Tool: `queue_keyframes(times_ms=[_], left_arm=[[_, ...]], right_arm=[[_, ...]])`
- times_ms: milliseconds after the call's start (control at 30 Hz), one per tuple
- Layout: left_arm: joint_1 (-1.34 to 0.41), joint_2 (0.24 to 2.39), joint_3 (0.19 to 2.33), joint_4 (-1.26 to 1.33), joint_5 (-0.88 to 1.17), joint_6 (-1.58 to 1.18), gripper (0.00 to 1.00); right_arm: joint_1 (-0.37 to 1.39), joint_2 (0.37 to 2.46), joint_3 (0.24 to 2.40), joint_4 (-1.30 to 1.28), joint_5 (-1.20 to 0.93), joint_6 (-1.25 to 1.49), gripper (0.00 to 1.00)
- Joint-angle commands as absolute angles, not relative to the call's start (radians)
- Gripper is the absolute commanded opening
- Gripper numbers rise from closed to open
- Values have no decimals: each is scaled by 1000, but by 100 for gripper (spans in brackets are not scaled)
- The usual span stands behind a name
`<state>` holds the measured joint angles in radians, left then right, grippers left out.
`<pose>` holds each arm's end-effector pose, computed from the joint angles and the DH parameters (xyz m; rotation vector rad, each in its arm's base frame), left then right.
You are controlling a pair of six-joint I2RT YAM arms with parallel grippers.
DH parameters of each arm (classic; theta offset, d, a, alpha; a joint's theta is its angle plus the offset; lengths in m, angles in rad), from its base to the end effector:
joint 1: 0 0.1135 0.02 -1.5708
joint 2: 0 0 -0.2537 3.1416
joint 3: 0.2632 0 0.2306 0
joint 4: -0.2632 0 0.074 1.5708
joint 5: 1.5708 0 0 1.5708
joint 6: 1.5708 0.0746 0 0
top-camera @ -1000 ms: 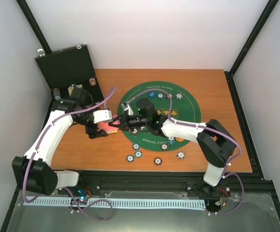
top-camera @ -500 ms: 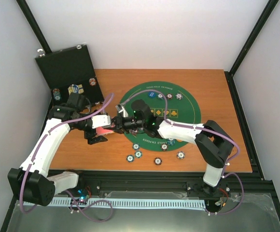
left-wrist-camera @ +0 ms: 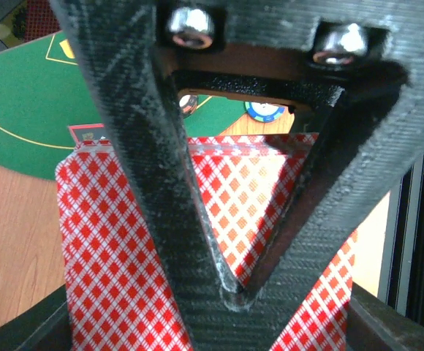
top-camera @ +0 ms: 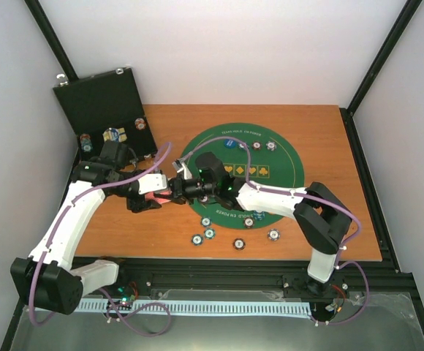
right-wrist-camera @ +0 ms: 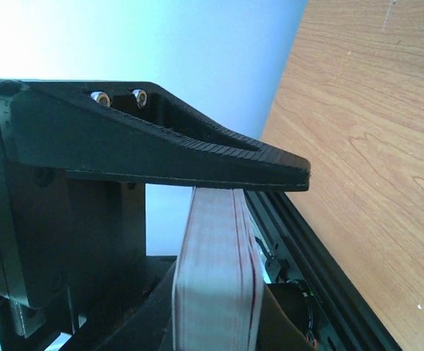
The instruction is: Distribute texas hold em gaming equipment
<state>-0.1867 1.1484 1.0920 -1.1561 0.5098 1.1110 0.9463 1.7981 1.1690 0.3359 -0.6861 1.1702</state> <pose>0.1804 -0.0711 0.2620 1.6513 1.9765 -0.3923 0.2064 0.3672 0.2401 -0.3518 2.3706 1.9051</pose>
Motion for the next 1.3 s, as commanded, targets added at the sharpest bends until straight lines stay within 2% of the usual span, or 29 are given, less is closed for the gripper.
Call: queue_keyframes(times_ms=[0,133,267,400,467,567,600,733,833,967,1267], left_arm=[[-196,1120,1108,-1179,536,1146,50],[-196,1114,1112,-1182,542,1134,45],[-196,1103,1103,-1198,540,1129,45],[-196,1082,1080,-1207,533,1133,45],[-197,1070,1072,-1210,534,1134,42],[-197,1057,1068,-1205,534,1125,41],[-197,1057,1068,-1203,535,1121,45],[-196,1053,1062,-1185,540,1094,71],[-196,1048,1046,-1167,537,1088,75],[-196,1053,1036,-1159,533,1088,73],[-197,1041,1059,-1170,528,1099,53]], right_arm=[[949,1809,1183,279,-637,1134,3],[949,1813,1170,239,-609,1113,3],[948,1826,1155,212,-584,1096,3],[948,1841,1158,216,-573,1100,9],[948,1848,1164,229,-575,1104,10],[947,1856,1177,236,-575,1110,5],[947,1857,1180,236,-576,1113,3],[947,1857,1178,269,-588,1129,3],[948,1842,1173,280,-592,1135,3],[947,1823,1168,279,-590,1132,3],[936,1845,1135,259,-583,1111,5]])
